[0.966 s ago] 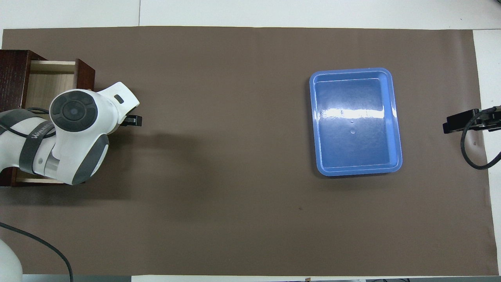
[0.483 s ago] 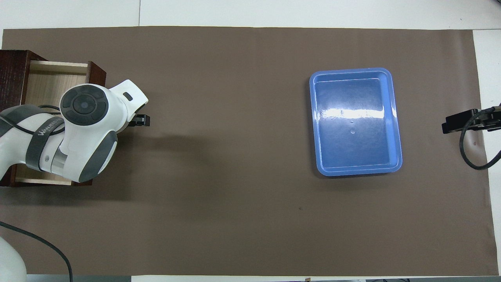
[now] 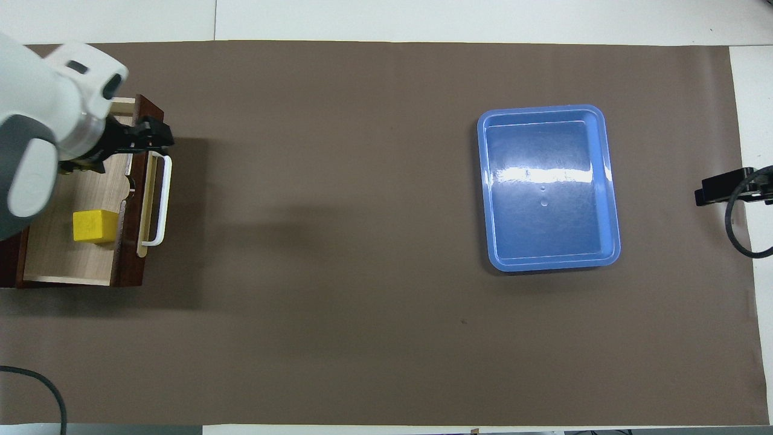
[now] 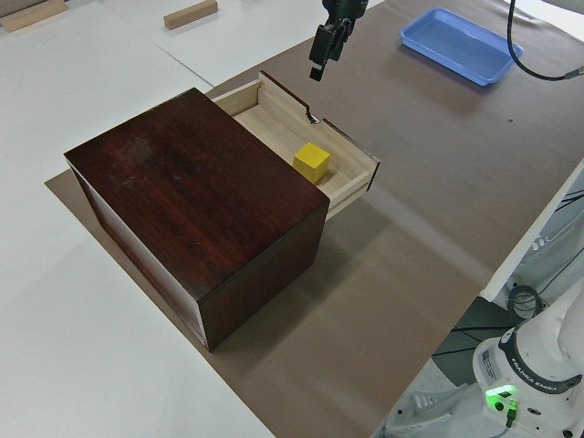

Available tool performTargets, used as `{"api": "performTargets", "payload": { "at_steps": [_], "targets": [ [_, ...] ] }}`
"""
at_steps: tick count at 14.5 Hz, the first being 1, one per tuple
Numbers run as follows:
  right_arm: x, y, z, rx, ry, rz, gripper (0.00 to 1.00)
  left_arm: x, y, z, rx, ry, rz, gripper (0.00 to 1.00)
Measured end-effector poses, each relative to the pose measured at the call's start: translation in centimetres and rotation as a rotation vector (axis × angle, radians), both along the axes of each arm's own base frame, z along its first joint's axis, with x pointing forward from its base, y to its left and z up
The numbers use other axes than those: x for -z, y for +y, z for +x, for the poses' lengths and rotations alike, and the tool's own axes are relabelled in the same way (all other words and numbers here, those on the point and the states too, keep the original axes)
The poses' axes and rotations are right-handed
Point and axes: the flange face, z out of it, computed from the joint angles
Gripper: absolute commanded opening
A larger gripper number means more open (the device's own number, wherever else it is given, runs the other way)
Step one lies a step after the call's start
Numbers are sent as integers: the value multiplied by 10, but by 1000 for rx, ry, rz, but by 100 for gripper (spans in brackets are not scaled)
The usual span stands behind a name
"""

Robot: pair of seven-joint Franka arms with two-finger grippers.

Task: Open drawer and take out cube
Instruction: 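Release the handle and lower the left gripper onto the yellow cube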

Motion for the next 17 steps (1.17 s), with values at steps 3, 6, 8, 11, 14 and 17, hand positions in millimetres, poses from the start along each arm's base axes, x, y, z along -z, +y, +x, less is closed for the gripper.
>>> {"api": "performTargets", "payload": {
  "at_steps": [3,6,8,11,14,17],
  "targets": [
    [0,-12,-1,22,-2,0,100,-10,93,-12,-402,-1,-68,100],
    [-4,-14,-3,20,-8,-1,100,15,96,-22,-772,-23,-80,100],
    [-7,-1,-2,-9,-14,-2,100,37,95,-29,-975,-27,-83,100],
    [-9,26,-1,-58,-19,-3,100,62,106,-40,-1145,-6,-72,100],
    [-10,46,1,-93,-23,-3,100,84,117,-49,-1247,9,-62,100],
    [-9,55,-3,-111,3,-1,100,97,116,-54,-1298,-15,-74,98]
  ]
}}
